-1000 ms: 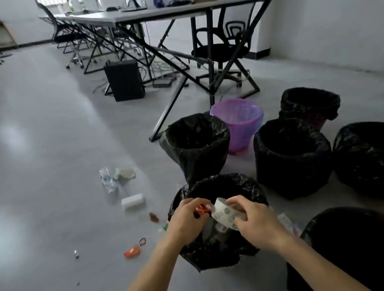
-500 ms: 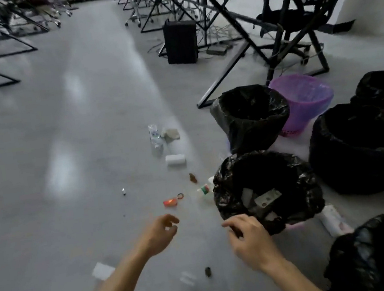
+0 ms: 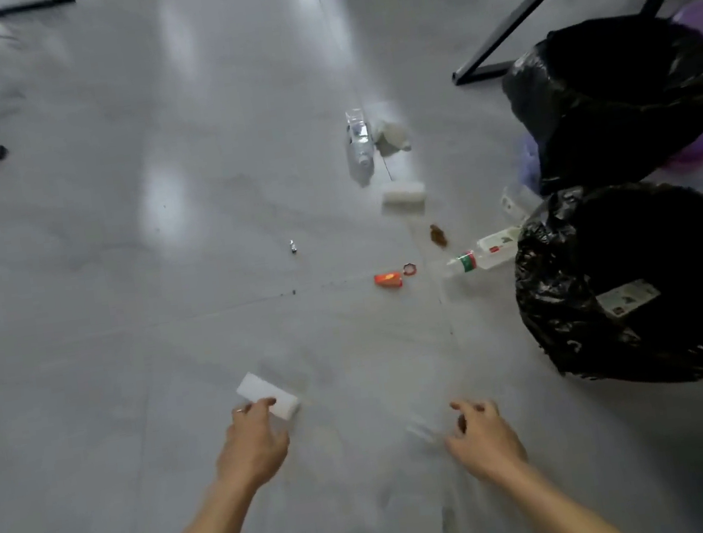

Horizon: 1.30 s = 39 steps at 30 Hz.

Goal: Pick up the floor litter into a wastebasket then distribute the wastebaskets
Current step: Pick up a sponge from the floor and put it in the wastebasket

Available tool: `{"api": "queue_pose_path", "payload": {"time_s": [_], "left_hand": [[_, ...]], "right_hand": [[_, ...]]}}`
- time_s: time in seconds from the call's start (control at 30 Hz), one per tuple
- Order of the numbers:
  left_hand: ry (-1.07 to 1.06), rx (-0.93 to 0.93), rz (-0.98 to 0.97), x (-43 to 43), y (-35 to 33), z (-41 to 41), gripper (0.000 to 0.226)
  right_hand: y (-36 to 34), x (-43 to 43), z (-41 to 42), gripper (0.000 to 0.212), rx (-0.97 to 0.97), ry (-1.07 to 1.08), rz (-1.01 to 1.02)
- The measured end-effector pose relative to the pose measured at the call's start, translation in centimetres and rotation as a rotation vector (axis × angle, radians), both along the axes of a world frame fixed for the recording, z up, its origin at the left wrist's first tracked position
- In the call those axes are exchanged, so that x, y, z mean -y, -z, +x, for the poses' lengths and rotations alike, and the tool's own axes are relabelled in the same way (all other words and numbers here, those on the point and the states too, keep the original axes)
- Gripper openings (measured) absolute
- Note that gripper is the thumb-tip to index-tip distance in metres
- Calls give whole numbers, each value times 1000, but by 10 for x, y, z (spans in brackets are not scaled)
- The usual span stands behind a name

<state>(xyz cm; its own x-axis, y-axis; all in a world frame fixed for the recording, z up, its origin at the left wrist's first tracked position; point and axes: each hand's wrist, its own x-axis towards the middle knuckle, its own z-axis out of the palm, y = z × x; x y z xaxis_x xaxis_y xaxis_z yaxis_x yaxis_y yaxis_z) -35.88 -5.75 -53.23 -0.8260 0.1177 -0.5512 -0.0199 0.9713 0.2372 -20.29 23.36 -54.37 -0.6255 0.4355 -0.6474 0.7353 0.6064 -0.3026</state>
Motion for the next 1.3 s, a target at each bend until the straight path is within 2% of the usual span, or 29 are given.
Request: {"api": "queue_pose_path", "payload": {"time_s": [0.1, 0.2, 0.27, 0.37, 0.5, 0.63, 0.73, 0.77, 0.87, 0.93, 1.03, 1.17, 1.23, 1.3], "left_hand": [[83, -92, -92, 6, 18, -12, 78], [143, -40, -146, 8, 33, -20, 88], [125, -21, -141, 8, 40, -22, 84], [129, -108, -122, 2, 46, -15, 64], [218, -154, -153, -8, 50, 9, 49], [211, -63, -125, -24, 45, 34, 46], [187, 88, -89, -40, 35, 47, 52], [184, 126, -70, -46, 30, 50, 54], [168, 148, 74, -72, 10, 56, 56], [163, 119, 198, -94, -10, 55, 54], [228, 21, 363, -149, -54, 48, 52], [264, -158, 660, -236, -122, 44, 53], [262, -222, 784, -276, -150, 44, 51], [339, -282, 802, -314, -170, 47, 48]], "right_hand": [[29, 12, -3, 70, 26, -2, 46], [43, 25, -7, 63, -45, -47, 68], [49, 35, -10, 49, -71, -85, 81], [54, 39, -11, 28, -98, -101, 111], [60, 32, -3, 23, -104, -96, 114], [57, 19, 10, 18, -82, -42, -16], [42, 5, 23, 9, -42, 147, -134], [34, 0, 26, 14, -64, 217, -185], [-2, -18, 32, 14, -171, 397, -346], [-29, -31, 32, 13, -238, 411, -398], [-81, -60, 37, 11, -406, 503, -489], [-158, -108, 52, 10, -670, 799, -705], [-186, -136, 61, 9, -770, 902, -734], [-203, -165, 69, 10, -863, 989, -692]]}}
